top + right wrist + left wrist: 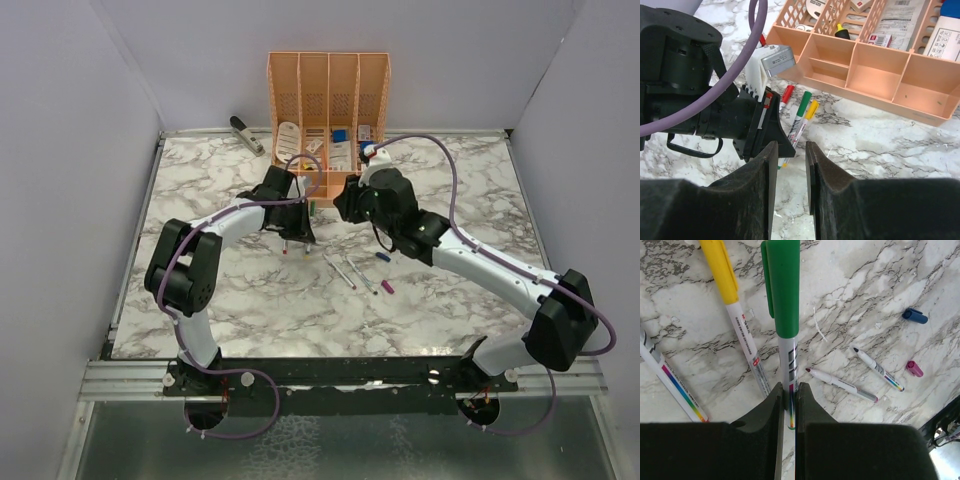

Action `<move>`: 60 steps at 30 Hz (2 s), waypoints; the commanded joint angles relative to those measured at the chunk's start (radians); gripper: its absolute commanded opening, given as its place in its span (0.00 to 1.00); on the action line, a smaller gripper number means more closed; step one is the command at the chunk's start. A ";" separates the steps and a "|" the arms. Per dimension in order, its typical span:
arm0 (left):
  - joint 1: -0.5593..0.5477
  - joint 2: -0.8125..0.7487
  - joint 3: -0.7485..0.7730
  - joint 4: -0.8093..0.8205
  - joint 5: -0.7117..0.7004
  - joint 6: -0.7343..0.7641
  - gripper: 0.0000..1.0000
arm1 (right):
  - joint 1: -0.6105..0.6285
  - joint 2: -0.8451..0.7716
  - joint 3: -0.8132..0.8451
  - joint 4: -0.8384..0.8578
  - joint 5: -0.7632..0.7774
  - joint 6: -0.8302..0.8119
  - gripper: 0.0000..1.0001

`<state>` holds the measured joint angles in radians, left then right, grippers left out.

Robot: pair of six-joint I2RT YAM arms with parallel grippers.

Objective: Insert the pens into the pen caps

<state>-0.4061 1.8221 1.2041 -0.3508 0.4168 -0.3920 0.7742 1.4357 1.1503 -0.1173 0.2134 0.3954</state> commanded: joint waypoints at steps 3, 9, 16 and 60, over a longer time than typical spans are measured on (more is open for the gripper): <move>0.001 0.007 0.046 -0.081 -0.092 0.033 0.00 | 0.003 -0.013 -0.028 -0.043 0.021 -0.008 0.29; 0.017 0.033 0.073 -0.108 -0.138 0.051 0.00 | 0.004 -0.011 -0.044 -0.060 0.010 -0.006 0.29; 0.039 0.062 0.087 -0.131 -0.171 0.065 0.11 | 0.004 -0.021 -0.072 -0.067 0.015 0.005 0.29; 0.042 -0.007 0.105 -0.113 -0.088 0.031 0.31 | 0.004 0.024 -0.130 -0.158 -0.010 -0.043 0.26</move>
<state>-0.3656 1.8854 1.2858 -0.4755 0.2802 -0.3504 0.7742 1.4391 1.0641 -0.1997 0.2169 0.3866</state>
